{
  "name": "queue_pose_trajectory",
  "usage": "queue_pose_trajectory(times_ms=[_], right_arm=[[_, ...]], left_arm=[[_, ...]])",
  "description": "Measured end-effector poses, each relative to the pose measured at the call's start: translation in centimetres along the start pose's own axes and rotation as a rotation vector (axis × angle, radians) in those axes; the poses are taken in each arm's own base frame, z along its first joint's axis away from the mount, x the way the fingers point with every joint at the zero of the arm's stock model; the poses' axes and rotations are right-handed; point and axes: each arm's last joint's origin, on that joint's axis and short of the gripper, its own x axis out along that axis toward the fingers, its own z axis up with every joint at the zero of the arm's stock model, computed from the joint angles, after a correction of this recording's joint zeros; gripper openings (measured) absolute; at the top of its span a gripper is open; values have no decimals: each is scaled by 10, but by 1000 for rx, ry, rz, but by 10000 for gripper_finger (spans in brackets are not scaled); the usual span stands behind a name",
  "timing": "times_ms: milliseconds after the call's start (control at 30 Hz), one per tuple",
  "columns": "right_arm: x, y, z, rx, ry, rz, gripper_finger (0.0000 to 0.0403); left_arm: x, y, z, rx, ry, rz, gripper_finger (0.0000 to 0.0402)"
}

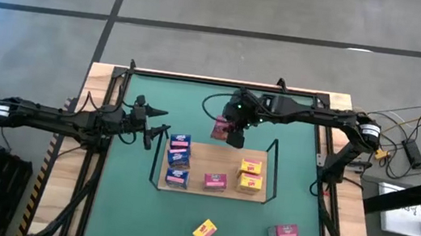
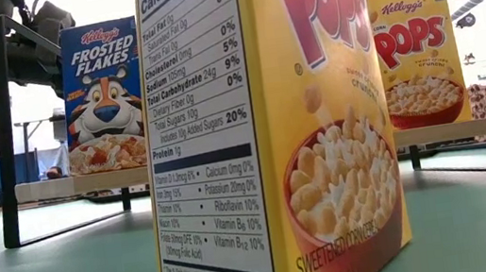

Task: Stack cereal on shelf
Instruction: Put the top pink cereal box on the shelf aligned with the other pink cereal box

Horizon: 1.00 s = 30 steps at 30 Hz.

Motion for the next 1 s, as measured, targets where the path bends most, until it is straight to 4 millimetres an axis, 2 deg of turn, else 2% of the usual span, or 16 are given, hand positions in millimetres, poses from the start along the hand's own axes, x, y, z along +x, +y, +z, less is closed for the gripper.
queue_pose_trajectory(times_ms=[133,433,567,1000], right_arm=[[1,18,-1,28,27,31,171],[2,70,-5,-68,58,120,176],[1,88,-6,-108,63,149,176],[3,101,-5,-13,35,111,176]], left_arm=[[0,0,0,-1,-4,0,233],[0,0,0,-1,-4,0,233],[0,0,0,-1,-5,0,233],[0,0,1,-2,-6,0,233]])
